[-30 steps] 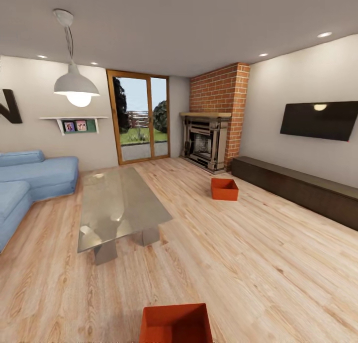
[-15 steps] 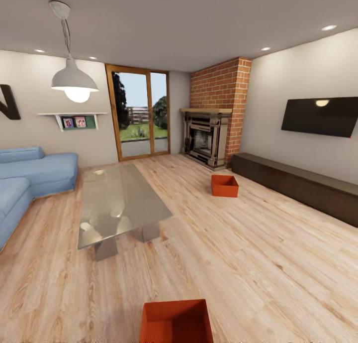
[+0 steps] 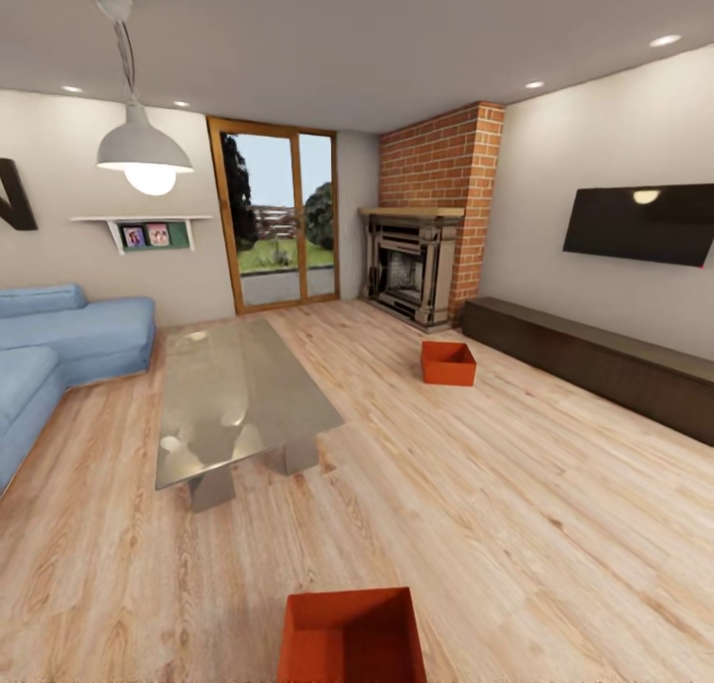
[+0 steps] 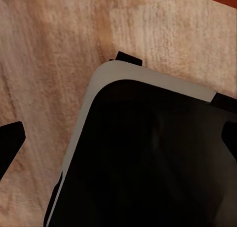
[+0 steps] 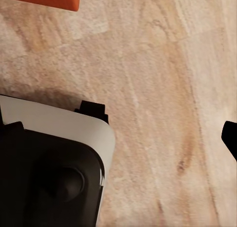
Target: Move the two storage containers from the living room to the garage. In the garage, place one container on the floor and stack the other container on top of it (either order is fine).
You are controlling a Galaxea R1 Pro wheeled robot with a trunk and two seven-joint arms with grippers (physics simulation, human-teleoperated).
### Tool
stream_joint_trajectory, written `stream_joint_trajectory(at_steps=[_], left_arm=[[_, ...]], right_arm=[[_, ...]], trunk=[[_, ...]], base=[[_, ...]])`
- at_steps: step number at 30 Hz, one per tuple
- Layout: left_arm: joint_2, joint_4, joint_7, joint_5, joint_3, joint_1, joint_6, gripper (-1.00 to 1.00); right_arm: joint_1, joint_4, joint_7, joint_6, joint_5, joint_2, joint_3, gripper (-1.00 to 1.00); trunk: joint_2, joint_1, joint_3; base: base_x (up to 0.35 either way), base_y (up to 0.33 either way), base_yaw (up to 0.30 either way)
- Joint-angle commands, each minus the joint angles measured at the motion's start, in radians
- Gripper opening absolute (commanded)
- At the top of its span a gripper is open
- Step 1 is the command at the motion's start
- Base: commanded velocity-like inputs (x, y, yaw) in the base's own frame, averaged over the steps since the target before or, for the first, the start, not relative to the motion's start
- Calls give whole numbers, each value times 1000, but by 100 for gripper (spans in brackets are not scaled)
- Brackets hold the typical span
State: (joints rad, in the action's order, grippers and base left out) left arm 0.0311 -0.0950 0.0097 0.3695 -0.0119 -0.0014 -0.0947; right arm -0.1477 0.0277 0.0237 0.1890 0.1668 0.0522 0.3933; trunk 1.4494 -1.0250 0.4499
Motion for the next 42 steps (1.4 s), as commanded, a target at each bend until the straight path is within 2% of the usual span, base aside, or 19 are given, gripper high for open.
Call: stream_joint_trajectory(at_steps=[1,42], left_arm=[[0,-1,1,4,-2,0,-2,100],[1,-1,1,3,-2,0,-2,100]], right_arm=[[-1,3,0,6,10,0,9,100],[-1,4,1,3,21,1,5,100]], trunk=[[1,0,3],[1,0,68]], base=[[0,0,0],[0,0,0]])
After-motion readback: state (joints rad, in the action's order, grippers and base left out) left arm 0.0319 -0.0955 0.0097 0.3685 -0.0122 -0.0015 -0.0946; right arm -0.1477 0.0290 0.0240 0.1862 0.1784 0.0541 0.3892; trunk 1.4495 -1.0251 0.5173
